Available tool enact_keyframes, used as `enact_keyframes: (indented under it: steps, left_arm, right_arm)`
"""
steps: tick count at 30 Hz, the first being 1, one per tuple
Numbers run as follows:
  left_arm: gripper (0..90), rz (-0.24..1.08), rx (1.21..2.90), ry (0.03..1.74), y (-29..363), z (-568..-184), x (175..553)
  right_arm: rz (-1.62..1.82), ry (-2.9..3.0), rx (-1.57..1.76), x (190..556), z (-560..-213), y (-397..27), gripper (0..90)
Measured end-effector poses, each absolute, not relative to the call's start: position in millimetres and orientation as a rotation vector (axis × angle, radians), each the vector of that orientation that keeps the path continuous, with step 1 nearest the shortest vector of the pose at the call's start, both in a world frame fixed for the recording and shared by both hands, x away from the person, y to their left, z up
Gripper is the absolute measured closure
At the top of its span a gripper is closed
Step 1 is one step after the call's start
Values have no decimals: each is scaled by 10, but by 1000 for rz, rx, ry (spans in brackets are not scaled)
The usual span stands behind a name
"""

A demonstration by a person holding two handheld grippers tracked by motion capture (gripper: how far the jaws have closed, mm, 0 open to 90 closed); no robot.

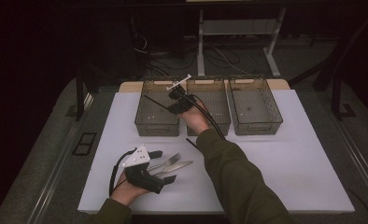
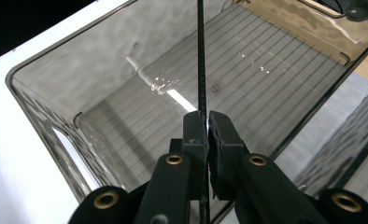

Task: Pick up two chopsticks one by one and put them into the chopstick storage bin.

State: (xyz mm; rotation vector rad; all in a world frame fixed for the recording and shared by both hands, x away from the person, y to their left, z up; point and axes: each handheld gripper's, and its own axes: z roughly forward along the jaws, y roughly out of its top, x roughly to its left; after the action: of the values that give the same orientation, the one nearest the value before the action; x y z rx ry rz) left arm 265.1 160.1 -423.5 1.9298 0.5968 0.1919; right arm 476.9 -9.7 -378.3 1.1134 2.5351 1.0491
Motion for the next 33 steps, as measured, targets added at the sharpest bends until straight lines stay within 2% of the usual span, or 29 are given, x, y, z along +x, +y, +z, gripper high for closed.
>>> enact_keyframes:
  steps: [4, 14, 16, 18, 25, 29, 33]
  left_arm:
    - [0, 191, 1929, 596, 1601, -4235, 2652]
    - [0, 190, 1933, 595, 1595, -4235, 2649]
    - [0, 190, 1933, 595, 1599, -4236, 2651]
    - [0, 191, 1933, 595, 1600, -4236, 2651]
    - [0, 190, 1937, 598, 1601, -4242, 2652]
    - [0, 192, 1944, 591, 1593, -4248, 2654]
    - [0, 191, 1947, 593, 1588, -4248, 2652]
  right_arm:
    - [1056, 2530, 1115, 4775, -3780, -74, 833]
    - [1108, 2547, 1084, 4738, -3722, -95, 670]
    - [1141, 2565, 1068, 4720, -3695, -119, 661]
    - [1187, 2576, 1048, 4694, -3659, -160, 612]
    - [1315, 2572, 977, 4546, -3576, -393, 550]
    - [1326, 2551, 943, 4423, -3557, -540, 480]
    - [1355, 2537, 929, 4306, -3561, -700, 480]
